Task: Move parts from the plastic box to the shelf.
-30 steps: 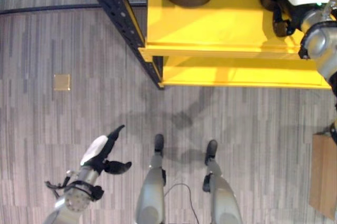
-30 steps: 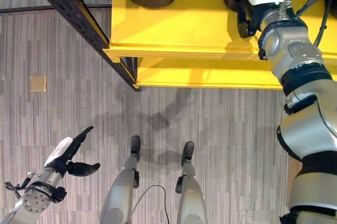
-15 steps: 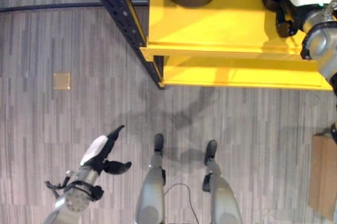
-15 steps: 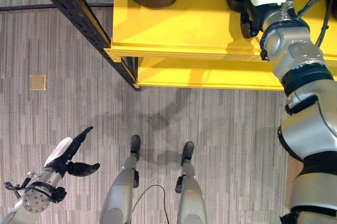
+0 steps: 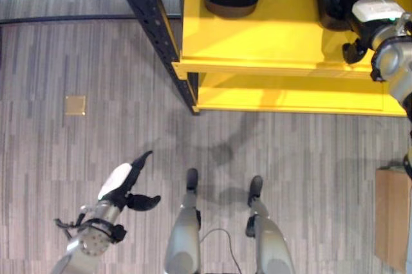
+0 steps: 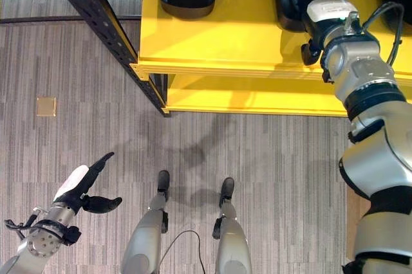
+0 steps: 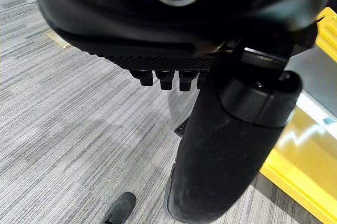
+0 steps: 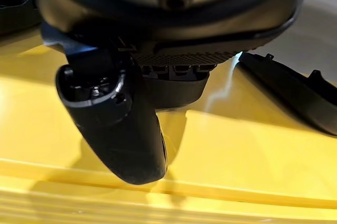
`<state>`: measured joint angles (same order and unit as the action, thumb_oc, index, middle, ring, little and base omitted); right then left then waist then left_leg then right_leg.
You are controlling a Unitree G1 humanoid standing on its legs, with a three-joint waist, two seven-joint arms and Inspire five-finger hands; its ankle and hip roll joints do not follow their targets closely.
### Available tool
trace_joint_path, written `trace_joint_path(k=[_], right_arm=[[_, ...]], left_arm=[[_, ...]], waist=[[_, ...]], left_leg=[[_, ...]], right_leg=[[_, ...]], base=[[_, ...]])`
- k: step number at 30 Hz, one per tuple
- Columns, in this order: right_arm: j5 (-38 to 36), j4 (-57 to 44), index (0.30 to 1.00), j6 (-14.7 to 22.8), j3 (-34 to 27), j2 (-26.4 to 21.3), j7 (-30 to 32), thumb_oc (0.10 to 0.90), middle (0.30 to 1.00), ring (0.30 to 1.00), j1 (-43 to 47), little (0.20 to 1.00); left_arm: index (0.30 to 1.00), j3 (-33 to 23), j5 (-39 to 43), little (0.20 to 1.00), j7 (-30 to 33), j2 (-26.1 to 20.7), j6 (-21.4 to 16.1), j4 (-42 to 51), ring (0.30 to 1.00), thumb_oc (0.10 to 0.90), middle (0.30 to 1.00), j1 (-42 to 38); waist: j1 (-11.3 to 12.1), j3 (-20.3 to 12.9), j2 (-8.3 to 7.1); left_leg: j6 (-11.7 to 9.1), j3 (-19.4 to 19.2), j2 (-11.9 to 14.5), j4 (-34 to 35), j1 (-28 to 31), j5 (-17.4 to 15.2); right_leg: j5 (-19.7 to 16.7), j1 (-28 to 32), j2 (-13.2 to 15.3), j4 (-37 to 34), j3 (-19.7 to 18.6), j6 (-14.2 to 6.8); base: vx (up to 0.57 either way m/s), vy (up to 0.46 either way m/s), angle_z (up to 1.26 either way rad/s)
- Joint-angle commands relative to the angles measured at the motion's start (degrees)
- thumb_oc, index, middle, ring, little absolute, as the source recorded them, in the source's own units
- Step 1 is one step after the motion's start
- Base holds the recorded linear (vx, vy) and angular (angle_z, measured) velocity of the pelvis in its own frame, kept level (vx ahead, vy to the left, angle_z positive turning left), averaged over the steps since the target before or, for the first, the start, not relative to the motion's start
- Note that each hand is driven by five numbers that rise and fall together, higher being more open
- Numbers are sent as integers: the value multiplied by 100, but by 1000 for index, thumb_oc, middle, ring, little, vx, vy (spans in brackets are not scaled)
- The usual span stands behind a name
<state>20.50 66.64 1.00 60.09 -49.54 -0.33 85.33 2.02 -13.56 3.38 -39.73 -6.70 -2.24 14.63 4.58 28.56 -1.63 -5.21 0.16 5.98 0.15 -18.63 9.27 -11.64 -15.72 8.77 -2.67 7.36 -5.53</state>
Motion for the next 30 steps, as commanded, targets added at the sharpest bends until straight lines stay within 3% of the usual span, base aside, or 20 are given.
trace_joint_path(k=[1, 14, 30], right_arm=[[-46, 358, 1000, -169, 360, -585, 211, 900, 1000, 1000, 916, 1000], [-56, 257, 1000, -172, 352, -389, 376, 900, 1000, 1000, 1134, 1000], [-399, -448, 1000, -51, 367, -636, 520, 900, 1000, 1000, 1202, 1000]], left_arm=[[1000, -350, 231, 1000, 140, -370, -331, 353, 1000, 900, 1000, 187], [1000, -418, 211, 1000, 153, -380, -355, 267, 1000, 900, 1000, 168], [1000, -375, 158, 1000, 139, -432, -371, 87, 1000, 900, 1000, 93]], waist=[[-43, 123, -113], [-59, 50, -121], [-196, -484, -305]], left_leg=[[218, 141, 62, 116, 358, -92], [217, 131, 68, 148, 627, -118], [189, 93, 98, 260, 1087, -198]], right_leg=[[701, -244, -34, 1191, 83, 68], [731, 37, -65, 1133, 55, 65], [737, 570, -127, 863, 97, 50]], base=[[0, 0, 0], [0, 0, 0], [11, -1, -1]])
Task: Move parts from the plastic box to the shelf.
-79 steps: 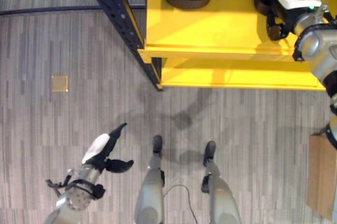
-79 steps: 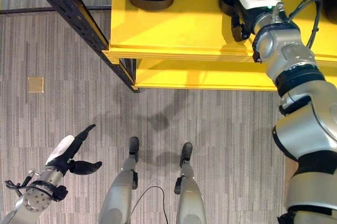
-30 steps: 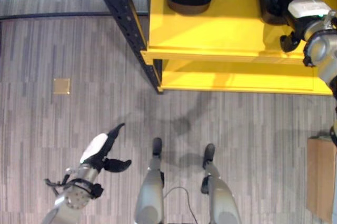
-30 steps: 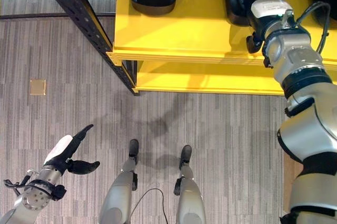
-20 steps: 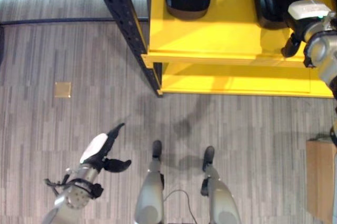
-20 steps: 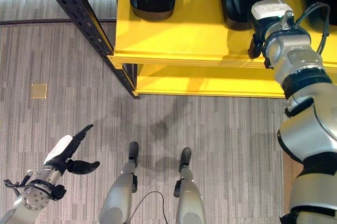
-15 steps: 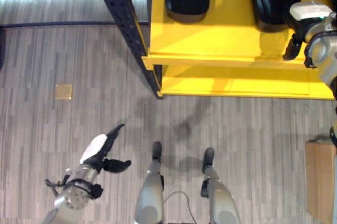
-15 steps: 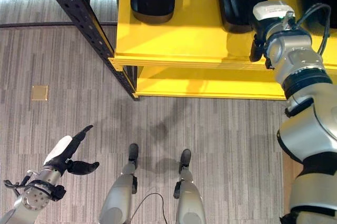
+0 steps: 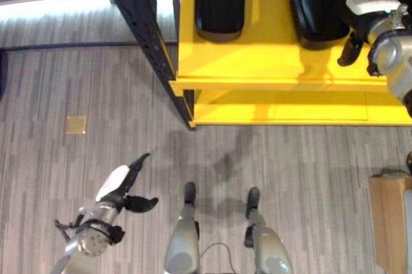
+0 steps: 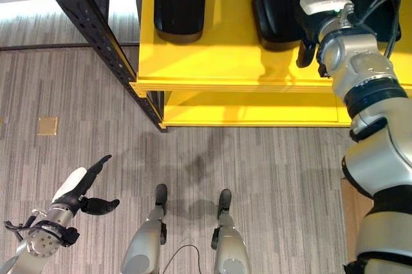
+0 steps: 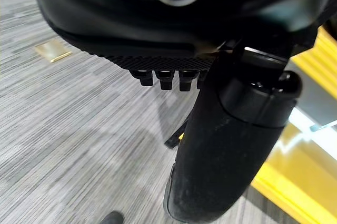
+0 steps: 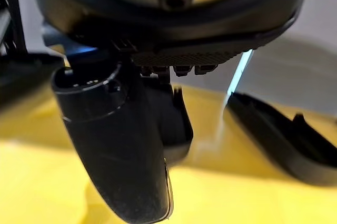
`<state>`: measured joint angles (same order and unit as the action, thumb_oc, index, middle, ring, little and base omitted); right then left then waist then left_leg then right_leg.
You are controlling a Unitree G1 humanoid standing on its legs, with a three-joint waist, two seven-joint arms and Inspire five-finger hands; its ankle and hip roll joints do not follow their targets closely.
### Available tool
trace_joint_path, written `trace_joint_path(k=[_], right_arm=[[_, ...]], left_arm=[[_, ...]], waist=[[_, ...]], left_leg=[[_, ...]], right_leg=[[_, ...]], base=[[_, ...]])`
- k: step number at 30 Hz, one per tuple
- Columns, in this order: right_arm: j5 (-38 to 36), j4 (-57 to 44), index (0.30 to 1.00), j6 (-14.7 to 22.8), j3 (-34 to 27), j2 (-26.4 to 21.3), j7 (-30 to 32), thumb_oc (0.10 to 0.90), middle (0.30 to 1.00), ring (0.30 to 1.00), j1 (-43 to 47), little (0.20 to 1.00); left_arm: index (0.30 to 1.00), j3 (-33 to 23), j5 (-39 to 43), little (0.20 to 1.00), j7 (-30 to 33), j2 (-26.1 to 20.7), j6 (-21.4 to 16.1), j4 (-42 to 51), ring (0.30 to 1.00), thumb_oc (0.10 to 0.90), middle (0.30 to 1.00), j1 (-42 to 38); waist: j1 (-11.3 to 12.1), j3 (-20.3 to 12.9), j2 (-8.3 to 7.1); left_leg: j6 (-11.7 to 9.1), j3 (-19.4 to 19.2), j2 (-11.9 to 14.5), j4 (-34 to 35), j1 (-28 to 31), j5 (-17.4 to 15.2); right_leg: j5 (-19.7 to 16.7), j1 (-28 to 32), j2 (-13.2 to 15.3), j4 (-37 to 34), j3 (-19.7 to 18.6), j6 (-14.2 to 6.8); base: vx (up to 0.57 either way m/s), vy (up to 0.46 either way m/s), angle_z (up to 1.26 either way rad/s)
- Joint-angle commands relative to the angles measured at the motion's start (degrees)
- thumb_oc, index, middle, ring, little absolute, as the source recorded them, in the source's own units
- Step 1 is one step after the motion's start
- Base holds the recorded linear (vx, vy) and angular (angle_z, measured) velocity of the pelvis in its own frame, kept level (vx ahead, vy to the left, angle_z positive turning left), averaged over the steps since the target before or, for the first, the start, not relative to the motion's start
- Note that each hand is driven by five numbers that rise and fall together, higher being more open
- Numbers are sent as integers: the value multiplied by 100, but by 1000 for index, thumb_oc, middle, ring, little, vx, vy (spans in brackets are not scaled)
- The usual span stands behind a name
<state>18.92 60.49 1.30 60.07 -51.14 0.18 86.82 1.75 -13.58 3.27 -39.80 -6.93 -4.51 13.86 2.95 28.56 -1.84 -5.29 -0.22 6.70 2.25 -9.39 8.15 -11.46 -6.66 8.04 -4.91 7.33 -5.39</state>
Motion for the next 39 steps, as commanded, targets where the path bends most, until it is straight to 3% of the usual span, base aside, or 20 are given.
trace_joint_path(k=[1, 10, 15, 22, 26, 31, 39], right_arm=[[-261, 137, 1000, -78, 321, -507, 472, 900, 1000, 1000, 983, 1000], [-381, -1042, 1000, -7, -542, -1160, 496, 900, 1000, 1000, -195, 1000], [-228, -2428, 1000, 101, -2148, -1467, 577, 900, 1000, 1000, -2254, 1000], [-78, -3922, 1000, 308, -4058, -1150, 436, 900, 1000, 1000, -4868, 1000], [-16, -4400, 1000, 418, -4744, -751, 399, 900, 1000, 1000, -5945, 1000], [196, -4614, 1000, 524, -4914, -388, 415, 900, 1000, 1000, -6458, 1000], [721, -4359, 1000, 532, -4385, -275, 691, 900, 1000, 1000, -5996, 1000]], left_arm=[[1000, -333, 156, 1000, 149, -422, -352, 303, 1000, 900, 1000, 169], [1000, -286, -10, 1000, 91, -230, -307, 213, 1000, 900, 1000, 229], [1000, -338, -246, 1000, 84, 28, -274, 245, 1000, 900, 1000, 317], [1000, -417, -483, 1000, 66, 301, -279, 353, 1000, 900, 1000, 504], [1000, -436, -576, 1000, 51, 423, -304, 384, 1000, 900, 1000, 565], [1000, -399, -740, 1000, 115, 500, -348, 352, 1000, 900, 1000, 593], [1000, -167, -803, 1000, 218, 460, -379, 373, 1000, 900, 1000, 509]], waist=[[-38, -520, -286], [-184, -962, -301], [-389, -1372, -250], [-486, -1723, -245], [-491, -1888, -211], [-472, -1972, -155], [-411, -1831, -87]], left_leg=[[194, 126, 29, 71, 200, -86], [162, 4, 111, 240, 547, -87], [153, -151, 192, 275, 790, -180], [153, -287, 227, 275, 953, -258], [152, -311, 228, 275, 1021, -315], [183, -317, 236, 275, 1115, -355], [196, -279, 259, 275, 1176, -334]], right_leg=[[717, -287, -54, 1055, 110, 35], [643, 92, -108, 739, 93, 0], [588, 370, -142, 518, 6, -38], [540, 575, -144, 350, -44, -89], [534, 690, -132, 253, -33, -117], [576, 757, -133, 268, -62, -108], [723, 738, -153, 513, -33, -63]], base=[[34, 0, -1], [40, 4, -2], [48, 4, -19], [26, -5, -14], [13, -4, -8], [35, -19, -3], [22, -16, 1]])
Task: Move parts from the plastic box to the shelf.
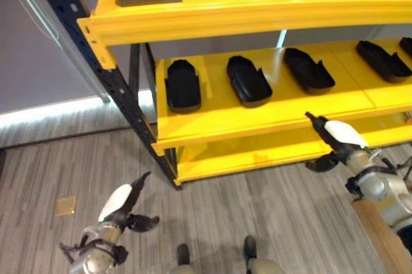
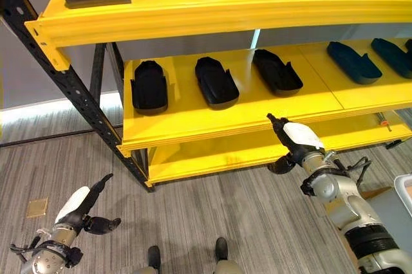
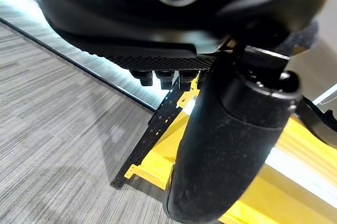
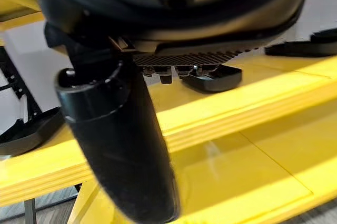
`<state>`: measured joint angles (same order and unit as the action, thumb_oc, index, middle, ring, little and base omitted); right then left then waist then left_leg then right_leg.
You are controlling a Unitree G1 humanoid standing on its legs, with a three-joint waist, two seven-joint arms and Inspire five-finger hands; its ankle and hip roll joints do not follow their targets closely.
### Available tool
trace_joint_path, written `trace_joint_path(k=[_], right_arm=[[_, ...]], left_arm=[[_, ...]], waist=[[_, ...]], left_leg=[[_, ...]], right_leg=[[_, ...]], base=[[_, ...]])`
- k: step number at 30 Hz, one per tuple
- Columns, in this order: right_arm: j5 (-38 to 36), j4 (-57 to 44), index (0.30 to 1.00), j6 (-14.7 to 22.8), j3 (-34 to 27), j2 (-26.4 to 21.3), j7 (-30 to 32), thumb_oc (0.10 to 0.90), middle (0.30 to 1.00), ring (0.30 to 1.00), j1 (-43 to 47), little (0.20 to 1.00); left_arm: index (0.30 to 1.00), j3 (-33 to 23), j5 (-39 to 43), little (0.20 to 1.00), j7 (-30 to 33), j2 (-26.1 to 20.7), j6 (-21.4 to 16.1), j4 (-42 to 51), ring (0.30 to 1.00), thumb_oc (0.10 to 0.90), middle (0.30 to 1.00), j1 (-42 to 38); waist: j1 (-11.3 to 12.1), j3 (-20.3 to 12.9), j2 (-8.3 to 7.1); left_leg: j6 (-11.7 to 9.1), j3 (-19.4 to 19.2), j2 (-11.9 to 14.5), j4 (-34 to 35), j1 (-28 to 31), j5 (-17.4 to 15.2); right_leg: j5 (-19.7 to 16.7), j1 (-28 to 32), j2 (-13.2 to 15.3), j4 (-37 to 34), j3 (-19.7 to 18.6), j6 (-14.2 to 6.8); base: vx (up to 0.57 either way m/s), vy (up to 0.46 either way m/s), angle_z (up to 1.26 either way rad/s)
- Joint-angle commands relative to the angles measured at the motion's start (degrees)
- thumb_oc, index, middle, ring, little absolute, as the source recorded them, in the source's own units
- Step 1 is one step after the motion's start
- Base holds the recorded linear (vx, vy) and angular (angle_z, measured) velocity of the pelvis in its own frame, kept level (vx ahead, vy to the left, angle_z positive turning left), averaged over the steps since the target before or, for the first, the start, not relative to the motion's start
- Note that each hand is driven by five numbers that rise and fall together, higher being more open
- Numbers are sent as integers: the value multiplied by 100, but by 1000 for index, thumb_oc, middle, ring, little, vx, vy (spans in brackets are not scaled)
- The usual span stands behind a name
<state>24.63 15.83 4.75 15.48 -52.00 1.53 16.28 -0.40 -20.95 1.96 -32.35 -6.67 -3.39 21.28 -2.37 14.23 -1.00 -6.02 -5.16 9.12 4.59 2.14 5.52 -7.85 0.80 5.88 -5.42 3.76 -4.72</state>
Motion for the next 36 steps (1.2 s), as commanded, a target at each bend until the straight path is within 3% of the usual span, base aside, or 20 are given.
trace_joint_path(k=[1, 9, 17, 36], right_arm=[[347, 222, 1000, 155, 287, -208, 614, 900, 1000, 1000, 1288, 1000], [852, 850, 1000, 3, 1374, -271, 886, 900, 1000, 1000, 2712, 1000], [1193, 1444, 1000, -138, 2063, -357, 1058, 900, 1000, 1000, 3505, 1000], [1403, 1818, 1000, -293, 2593, -556, 1197, 900, 1000, 1000, 4344, 1000]], left_arm=[[1000, 143, -72, 1000, 369, -332, -398, 256, 1000, 900, 1000, -318], [1000, 564, -35, 1000, 606, -507, -342, 52, 1000, 900, 1000, -848], [1000, 693, -25, 1000, 808, -621, -316, -37, 1000, 900, 1000, -1057], [1000, 639, -70, 1000, 1097, -581, -265, 0, 1000, 900, 1000, -1153]], waist=[[143, -303, -144], [198, 207, -26], [231, 512, 23], [250, 867, 32]], left_leg=[[271, 235, 24, 41, 10, -42], [264, 336, 35, 33, -241, 155], [264, 365, 20, 0, -518, 259], [273, 376, -6, -104, -846, 248]], right_leg=[[415, -70, 50, 688, 340, -114], [573, -519, 13, 1169, 406, -60], [618, -937, 18, 1445, 414, -21], [633, -1414, 54, 1730, 357, 20]], base=[[-35, -41, 0], [-48, -32, 7], [-34, -34, 2], [1, -12, 0]])
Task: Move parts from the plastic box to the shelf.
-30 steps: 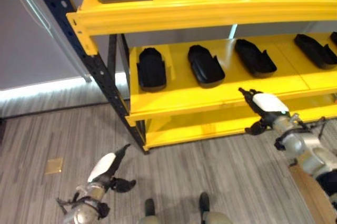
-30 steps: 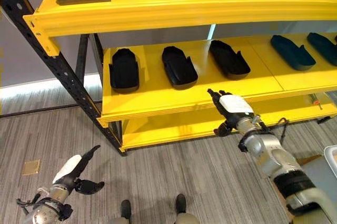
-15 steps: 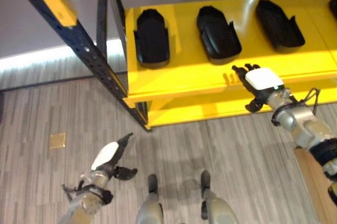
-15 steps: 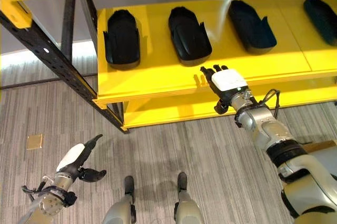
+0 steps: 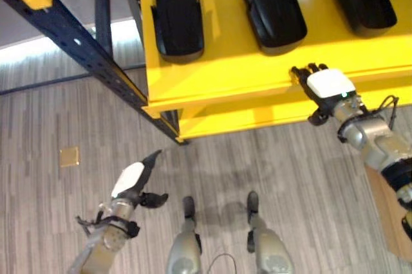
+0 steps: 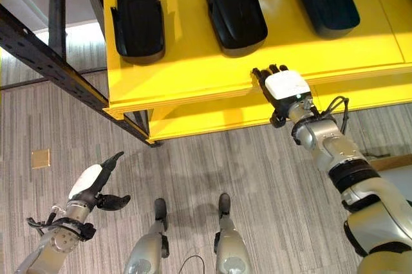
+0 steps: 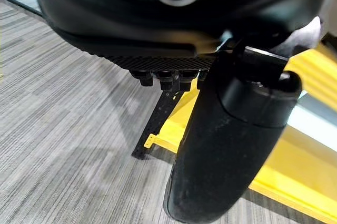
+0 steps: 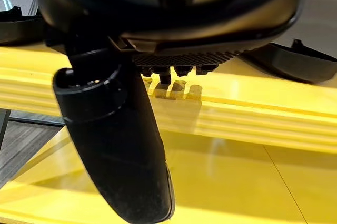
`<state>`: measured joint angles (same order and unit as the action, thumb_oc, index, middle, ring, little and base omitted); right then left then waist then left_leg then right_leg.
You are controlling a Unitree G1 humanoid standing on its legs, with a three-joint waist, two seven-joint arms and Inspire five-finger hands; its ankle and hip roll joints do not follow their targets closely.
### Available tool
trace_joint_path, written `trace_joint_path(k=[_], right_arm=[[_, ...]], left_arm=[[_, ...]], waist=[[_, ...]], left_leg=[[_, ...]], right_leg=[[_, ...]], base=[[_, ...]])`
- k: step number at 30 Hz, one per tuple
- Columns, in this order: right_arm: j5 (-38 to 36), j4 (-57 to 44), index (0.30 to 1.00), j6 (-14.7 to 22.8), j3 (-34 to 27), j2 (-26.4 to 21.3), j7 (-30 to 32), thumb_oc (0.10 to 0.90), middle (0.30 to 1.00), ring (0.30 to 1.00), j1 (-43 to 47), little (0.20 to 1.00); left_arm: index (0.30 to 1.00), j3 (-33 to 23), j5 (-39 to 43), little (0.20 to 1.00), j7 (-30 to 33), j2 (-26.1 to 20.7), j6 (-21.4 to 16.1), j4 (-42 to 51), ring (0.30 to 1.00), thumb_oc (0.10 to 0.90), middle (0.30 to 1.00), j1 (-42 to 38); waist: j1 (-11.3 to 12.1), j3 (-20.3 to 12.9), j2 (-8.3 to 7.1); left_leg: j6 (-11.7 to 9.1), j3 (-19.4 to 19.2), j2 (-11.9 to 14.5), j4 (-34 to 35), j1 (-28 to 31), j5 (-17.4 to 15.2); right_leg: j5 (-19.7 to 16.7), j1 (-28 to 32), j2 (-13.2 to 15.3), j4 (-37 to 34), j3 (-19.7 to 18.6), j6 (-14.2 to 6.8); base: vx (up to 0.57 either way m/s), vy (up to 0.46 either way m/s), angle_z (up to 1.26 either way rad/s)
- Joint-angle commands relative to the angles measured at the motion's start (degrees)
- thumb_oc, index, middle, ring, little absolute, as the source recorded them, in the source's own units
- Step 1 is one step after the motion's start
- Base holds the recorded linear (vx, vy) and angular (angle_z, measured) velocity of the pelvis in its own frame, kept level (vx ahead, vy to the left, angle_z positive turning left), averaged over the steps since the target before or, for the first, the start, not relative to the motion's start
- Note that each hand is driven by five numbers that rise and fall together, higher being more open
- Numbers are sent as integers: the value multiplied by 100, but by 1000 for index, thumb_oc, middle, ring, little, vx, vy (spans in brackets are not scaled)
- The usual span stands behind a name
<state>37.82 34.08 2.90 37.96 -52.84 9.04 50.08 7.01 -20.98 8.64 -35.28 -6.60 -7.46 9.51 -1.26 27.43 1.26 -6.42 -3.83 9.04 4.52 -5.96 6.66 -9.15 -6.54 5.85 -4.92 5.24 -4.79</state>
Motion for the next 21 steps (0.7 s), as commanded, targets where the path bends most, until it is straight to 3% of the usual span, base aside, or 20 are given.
trace_joint_path(k=[1, 21], right_arm=[[97, -18, 1000, -113, 370, -492, 449, 900, 1000, 1000, 1010, 1000], [111, 366, 1000, -185, 848, -308, 410, 900, 1000, 1000, 1632, 1000]], left_arm=[[1000, -108, -69, 1000, 436, -299, -268, 409, 1000, 900, 1000, 30], [1000, -254, -21, 1000, 559, -323, -257, 500, 1000, 900, 1000, 110]], waist=[[150, -446, -200], [315, -239, -247]], left_leg=[[313, 244, 4, -99, -40, 133], [328, 390, -53, -170, -298, 142]], right_leg=[[765, -683, 61, 1684, 219, 28], [750, -870, 114, 1775, 329, 36]], base=[[0, 0, 0], [-2, -1, 4]])
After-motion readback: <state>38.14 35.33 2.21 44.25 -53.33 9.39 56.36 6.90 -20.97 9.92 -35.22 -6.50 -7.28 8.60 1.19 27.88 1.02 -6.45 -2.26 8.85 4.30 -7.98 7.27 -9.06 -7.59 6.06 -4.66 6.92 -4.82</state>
